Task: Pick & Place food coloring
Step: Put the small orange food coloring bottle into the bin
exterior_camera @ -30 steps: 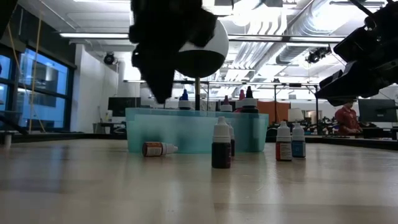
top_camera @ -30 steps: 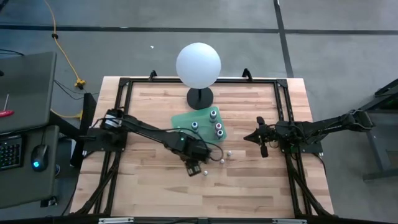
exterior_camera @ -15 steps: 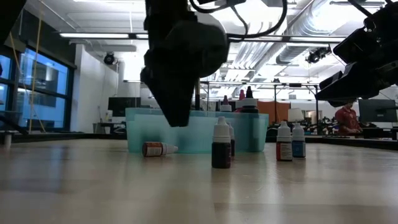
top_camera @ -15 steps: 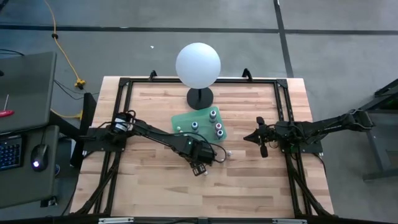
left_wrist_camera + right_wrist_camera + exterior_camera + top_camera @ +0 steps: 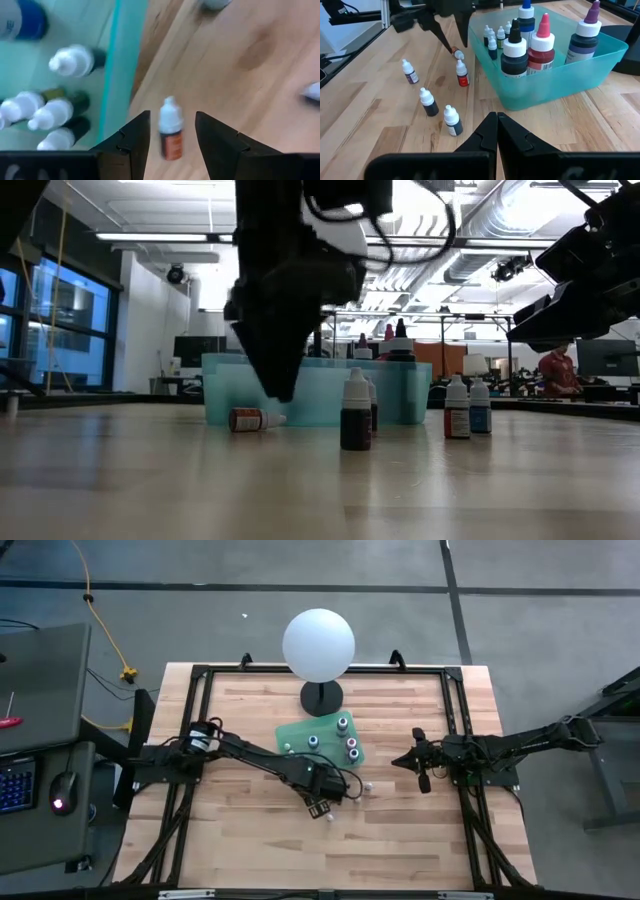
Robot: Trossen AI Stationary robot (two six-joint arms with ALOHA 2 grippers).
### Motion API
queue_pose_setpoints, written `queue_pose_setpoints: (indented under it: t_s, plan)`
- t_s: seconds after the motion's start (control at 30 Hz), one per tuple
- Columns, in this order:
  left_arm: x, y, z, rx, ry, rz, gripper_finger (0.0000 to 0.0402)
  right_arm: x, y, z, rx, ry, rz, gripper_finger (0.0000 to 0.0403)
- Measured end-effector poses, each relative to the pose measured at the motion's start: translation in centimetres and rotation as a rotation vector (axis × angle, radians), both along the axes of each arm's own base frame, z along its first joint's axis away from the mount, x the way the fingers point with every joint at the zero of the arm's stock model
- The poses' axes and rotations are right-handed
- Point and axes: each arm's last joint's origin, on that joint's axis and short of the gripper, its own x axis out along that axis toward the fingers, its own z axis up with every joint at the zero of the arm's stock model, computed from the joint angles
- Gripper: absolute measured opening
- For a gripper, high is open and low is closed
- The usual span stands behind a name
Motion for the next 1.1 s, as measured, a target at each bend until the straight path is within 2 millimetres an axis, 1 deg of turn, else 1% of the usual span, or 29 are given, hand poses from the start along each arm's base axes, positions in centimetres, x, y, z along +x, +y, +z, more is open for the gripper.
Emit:
queue_pose_setpoints:
  t_s: [0.03,0.13,0.2,0.3,0.37,0.77,0.93,1.0,1.1]
  plan:
    - [-0.1,0.1,-0.1,0.001,0.015,0.000,0.0152,0.0,0.0,0.0,0.000,0.000,0.000,0.0002]
    - [0.3,0.2,-0.3,-0.022,-0.001,0.003,0.0152,0.0,0.0,0.0,0.000,0.000,0.000,0.0003]
    - [0.1,0.4,-0.6,-0.015,0.031,0.004,0.0152,0.0,0.0,0.0,0.000,0.000,0.000,0.0002]
    - [0.3,0.3,-0.7,-0.018,0.013,0.002,0.0152,0.0,0.0,0.0,0.000,0.000,0.000,0.0003]
    - [0.2,0.4,-0.8,-0.014,0.031,-0.004,0.0152,0.0,0.0,0.0,0.000,0.000,0.000,0.0002]
    - [0.3,0.4,-0.8,-0.017,0.029,-0.022,0.0152,0.0,0.0,0.0,0.000,0.000,0.000,0.0002]
    - [0.3,0.3,-1.9,-0.036,0.074,-0.034,0.0152,0.0,0.0,0.0,0.000,0.000,0.000,0.0002]
    - [0.7,0.1,-2.4,-0.062,0.062,-0.046,0.0152,0.0,0.0,0.0,0.000,0.000,0.000,0.0003]
    - [0.5,0.1,-2.9,-0.057,0.096,-0.046,0.0152,0.0,0.0,0.0,0.000,0.002,0.000,0.0002]
